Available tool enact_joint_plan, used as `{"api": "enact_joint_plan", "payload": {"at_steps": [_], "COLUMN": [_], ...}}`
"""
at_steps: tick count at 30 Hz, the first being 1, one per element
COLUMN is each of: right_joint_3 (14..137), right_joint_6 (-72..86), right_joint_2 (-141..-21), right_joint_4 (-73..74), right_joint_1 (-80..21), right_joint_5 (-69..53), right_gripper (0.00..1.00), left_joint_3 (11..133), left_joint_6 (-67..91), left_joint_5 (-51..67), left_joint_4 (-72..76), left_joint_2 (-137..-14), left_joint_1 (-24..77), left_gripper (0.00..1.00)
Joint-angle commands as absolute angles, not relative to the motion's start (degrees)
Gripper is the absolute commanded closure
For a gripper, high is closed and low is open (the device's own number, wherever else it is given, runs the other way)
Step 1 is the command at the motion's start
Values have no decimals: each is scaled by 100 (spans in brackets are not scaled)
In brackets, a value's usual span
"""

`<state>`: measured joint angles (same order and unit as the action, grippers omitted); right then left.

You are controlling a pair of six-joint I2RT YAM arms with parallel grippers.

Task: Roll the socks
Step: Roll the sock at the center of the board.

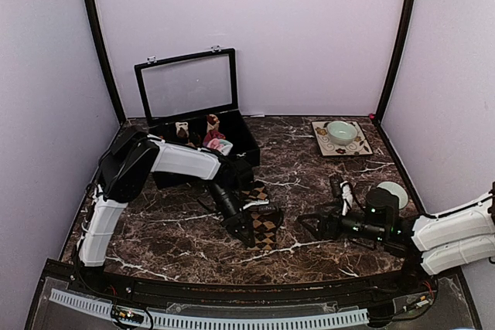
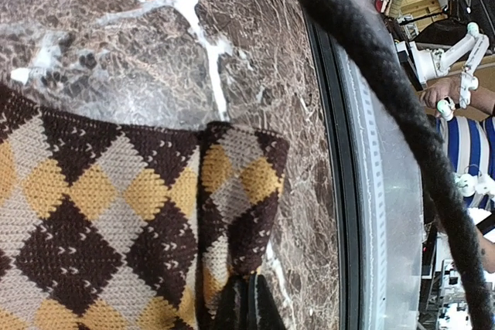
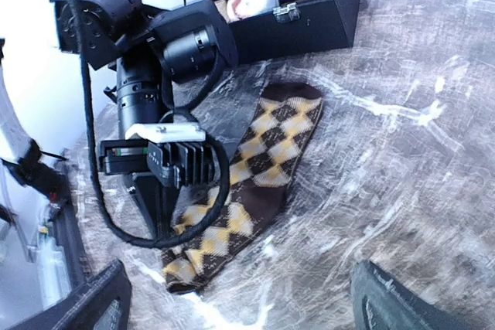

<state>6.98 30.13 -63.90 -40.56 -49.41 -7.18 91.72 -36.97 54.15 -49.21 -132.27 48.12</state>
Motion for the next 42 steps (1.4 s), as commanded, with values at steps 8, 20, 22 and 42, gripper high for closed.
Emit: {"api": "enact_joint_plan", "payload": {"at_steps": [8, 20, 22, 42], "right_joint_3": [1381, 2381, 2422, 2881], "right_joint_6": [-452, -1355, -1359, -1490], "right_joint_2": [-6072, -7793, -8089, -9900], "right_joint_4": [-2659, -2462, -2714, -4154], "right_joint_1": [-6460, -6826, -6828, -6825], "right_joint_5": [288, 14, -240, -484], "right_gripper": [30, 47, 49, 65], "left_joint_3": [9543, 10230, 10239, 10264], "left_joint_6": [-3399, -3322, -3335, -3376], "left_joint_5": [4290, 4537, 4520, 4523], "left_joint_4": [-5617, -6279, -6293, -6296], "left_joint_2": [-14025, -14577, -14580, -14686], "left_joint_1": [4698, 4500, 4504, 4465], "left_gripper": [100, 100, 100, 100]}}
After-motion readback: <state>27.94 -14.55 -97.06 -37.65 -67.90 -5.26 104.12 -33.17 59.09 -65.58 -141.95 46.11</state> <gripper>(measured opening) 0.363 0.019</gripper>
